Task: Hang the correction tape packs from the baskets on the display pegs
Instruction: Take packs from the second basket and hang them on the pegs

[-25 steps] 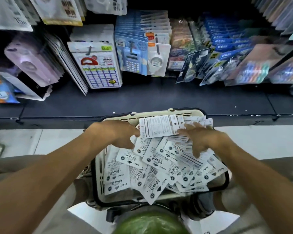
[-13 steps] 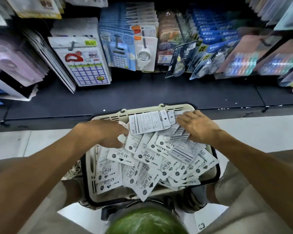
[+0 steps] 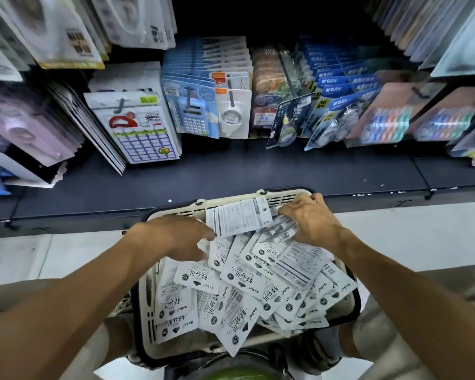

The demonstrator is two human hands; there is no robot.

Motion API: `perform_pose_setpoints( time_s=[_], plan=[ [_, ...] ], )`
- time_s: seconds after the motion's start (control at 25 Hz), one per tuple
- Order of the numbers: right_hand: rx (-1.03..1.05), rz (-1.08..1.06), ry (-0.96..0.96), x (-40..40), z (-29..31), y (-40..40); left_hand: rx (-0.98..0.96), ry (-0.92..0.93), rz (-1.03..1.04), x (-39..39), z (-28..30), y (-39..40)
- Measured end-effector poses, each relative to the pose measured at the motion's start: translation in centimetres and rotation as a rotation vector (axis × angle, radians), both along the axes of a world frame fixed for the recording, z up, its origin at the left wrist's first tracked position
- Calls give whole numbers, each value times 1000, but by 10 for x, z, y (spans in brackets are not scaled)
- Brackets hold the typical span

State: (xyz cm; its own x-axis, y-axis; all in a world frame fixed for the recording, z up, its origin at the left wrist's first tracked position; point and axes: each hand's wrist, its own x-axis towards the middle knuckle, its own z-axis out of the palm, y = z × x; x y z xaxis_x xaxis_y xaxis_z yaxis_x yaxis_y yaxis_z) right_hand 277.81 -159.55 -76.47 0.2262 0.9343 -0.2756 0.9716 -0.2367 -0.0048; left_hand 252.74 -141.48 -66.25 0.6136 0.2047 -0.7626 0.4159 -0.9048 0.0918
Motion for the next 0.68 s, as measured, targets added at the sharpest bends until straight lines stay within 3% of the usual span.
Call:
perform_pose_setpoints(
  time_s=[0.12,0.28,0.36,0.48,0.6,0.68],
  plan=[
    [-133,-36,169,2,19,9,2,-41,-4,1,3,1],
    [-304,-245,721,12,81,24,26,-136,59,2,7,9],
    [-196,-274,1009,5,109,28,-202,-185,259,2,10,12],
    [35,-357,1472,-22,139,43,-822,-476,737,2,35,11],
    [280,-332,1616,-57,166,66,-1059,-915,1058,9,58,12],
    [454,-324,1632,-74,185,77,-1137,-1092,1191,12,74,13]
  ],
)
